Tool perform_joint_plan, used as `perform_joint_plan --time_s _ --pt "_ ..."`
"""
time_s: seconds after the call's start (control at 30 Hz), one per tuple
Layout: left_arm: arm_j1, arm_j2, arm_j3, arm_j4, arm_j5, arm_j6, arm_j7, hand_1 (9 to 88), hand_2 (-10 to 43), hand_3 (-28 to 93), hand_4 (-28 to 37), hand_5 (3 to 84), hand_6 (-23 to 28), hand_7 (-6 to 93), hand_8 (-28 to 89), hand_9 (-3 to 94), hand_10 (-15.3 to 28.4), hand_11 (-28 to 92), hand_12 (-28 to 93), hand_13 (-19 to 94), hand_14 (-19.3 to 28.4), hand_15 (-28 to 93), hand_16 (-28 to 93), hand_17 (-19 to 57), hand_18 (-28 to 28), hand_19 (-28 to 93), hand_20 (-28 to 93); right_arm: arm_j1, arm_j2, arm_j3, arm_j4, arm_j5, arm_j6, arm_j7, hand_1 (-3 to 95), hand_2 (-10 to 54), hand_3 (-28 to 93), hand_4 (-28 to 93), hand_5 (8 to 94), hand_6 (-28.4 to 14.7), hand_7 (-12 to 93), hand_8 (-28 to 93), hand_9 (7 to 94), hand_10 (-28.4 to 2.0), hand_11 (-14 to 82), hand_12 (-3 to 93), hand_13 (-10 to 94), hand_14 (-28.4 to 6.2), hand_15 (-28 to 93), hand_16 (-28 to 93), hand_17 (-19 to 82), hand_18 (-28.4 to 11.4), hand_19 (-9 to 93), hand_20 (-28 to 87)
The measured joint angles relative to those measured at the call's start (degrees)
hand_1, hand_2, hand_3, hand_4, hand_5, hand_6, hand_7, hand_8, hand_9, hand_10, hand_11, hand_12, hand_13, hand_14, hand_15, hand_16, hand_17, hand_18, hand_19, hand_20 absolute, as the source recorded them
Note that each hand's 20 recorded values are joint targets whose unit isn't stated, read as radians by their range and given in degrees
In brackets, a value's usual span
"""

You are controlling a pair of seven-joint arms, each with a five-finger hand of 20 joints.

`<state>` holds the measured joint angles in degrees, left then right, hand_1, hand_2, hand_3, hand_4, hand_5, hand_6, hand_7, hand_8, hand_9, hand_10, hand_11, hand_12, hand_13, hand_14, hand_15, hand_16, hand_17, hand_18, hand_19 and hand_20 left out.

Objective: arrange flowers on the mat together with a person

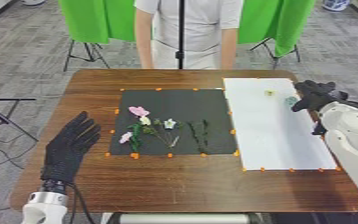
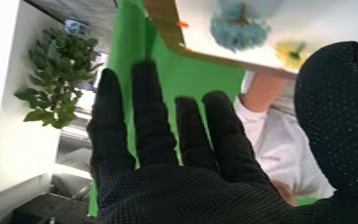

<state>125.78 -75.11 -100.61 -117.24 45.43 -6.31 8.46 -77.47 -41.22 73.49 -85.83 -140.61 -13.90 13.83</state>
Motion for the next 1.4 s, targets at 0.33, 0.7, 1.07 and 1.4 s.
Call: perform_joint_plan --time_s 0.33,0.7,1.07,1.4 --pt "-0.6 0.43 0.29 0.21 0.06 -0.22 -0.21 25.8 3.1 72 -25.8 33.9 3.3 19.7 -10 29.0 12.5 22 17 25 14.5 28 1 -8.6 22.3 45 10 5.2 -2.9 -3.6 6.9 -1.5 2.2 -0.8 30.2 -9.5 85 -28 38.3 -1.4 34 -17 49.9 -10.2 35.7 22.4 55 -8.9 69 14 18 -19.0 64 33" --pt "-1.4 -0.36 -0.01 0.45 0.64 -1.23 -1.17 25.8 3.2 72 -25.7 34.0 3.2 19.9 -10 29.1 12.5 22 17 25 14.5 28 1 -8.6 22.3 45 11 5.9 -4.0 -4.9 10.4 -2.2 7.0 -2.4 44.5 -7.1 75 -28 59.7 2.9 46 -6 79.3 -6.5 26.7 34.8 74 -6.0 65 21 27 -17.2 70 35" --pt "-1.6 -0.66 -0.07 0.60 0.80 -1.57 -1.44 25.7 3.2 72 -25.8 34.1 3.3 19.9 -10 29.2 12.4 22 17 25 14.5 28 1 -8.6 22.3 45 10 4.9 -4.0 -7.7 10.2 1.1 18.8 -6.3 49.2 -7.5 77 -28 72.5 3.1 44 -3 87.9 -6.5 29.9 33.5 80 -4.7 64 23 31 -16.5 75 37" --pt "-1.6 -0.68 0.14 0.64 0.81 -1.59 -1.48 25.8 3.2 72 -25.7 34.1 3.3 19.9 -10 29.0 12.5 22 17 25 14.6 28 1 -8.6 22.2 45 10 10.3 -6.0 -17.7 3.8 7.0 24.4 -18.3 49.3 -7.2 76 -28 72.3 3.6 43 -4 86.6 -6.0 25.8 35.6 78 -4.2 64 23 30 -16.1 74 37"
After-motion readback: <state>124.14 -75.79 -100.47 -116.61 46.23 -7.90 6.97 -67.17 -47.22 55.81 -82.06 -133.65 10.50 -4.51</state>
